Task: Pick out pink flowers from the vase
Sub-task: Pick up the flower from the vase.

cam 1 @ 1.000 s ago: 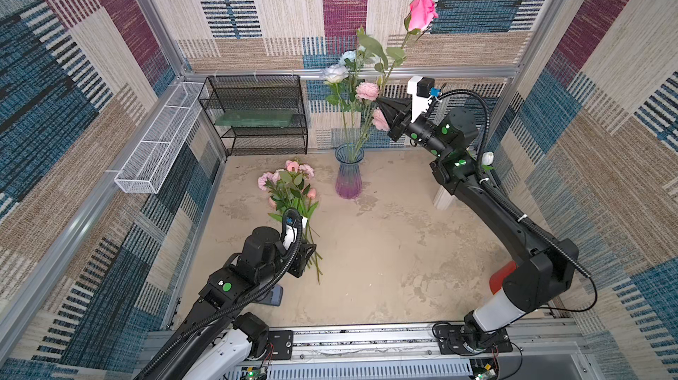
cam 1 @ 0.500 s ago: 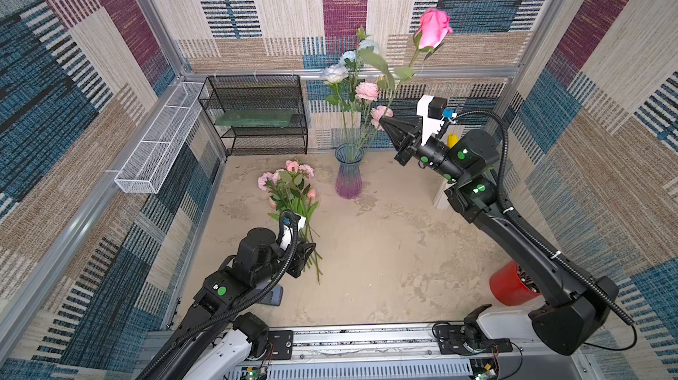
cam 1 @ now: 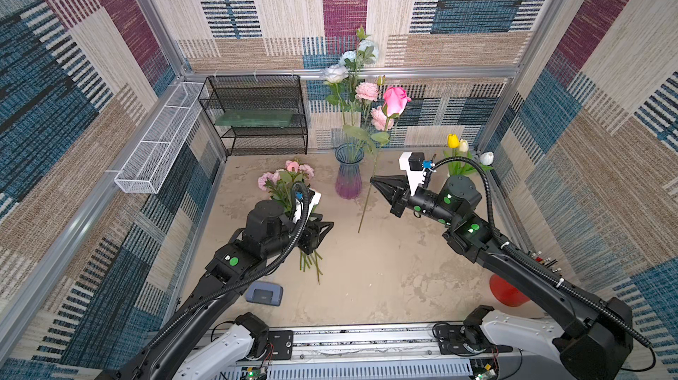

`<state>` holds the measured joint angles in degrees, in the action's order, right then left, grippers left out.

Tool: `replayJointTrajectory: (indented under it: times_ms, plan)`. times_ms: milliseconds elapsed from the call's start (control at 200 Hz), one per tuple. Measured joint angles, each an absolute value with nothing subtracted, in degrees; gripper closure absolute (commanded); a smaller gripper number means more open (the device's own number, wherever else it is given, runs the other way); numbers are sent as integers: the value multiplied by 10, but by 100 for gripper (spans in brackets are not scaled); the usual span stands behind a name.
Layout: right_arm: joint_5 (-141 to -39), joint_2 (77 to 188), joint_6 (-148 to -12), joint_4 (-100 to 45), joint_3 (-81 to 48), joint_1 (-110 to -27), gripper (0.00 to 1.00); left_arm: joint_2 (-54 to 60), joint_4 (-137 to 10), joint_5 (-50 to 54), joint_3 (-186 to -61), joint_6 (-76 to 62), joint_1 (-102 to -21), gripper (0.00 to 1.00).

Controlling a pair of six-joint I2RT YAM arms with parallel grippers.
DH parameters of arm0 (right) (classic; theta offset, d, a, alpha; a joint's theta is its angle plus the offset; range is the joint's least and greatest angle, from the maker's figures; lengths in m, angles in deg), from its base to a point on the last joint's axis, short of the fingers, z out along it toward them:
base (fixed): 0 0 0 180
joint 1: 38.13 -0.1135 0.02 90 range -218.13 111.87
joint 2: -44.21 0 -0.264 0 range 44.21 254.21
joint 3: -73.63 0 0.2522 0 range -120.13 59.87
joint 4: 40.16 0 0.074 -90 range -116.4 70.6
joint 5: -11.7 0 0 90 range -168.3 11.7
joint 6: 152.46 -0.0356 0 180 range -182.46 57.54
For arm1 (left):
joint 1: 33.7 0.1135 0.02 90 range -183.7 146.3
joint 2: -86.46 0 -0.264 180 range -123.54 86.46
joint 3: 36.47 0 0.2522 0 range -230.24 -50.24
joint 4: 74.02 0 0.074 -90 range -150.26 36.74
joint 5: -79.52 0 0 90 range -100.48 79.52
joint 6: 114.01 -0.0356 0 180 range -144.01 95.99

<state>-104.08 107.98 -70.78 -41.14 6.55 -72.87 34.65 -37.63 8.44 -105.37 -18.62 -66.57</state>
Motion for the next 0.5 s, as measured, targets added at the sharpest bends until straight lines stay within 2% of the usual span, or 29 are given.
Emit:
replayJointTrajectory:
  times_ms: [501]
  plan:
    - [-1043,1023,-751,-441,118,-732,100,214,-438,246,-1168,-263,-714,51]
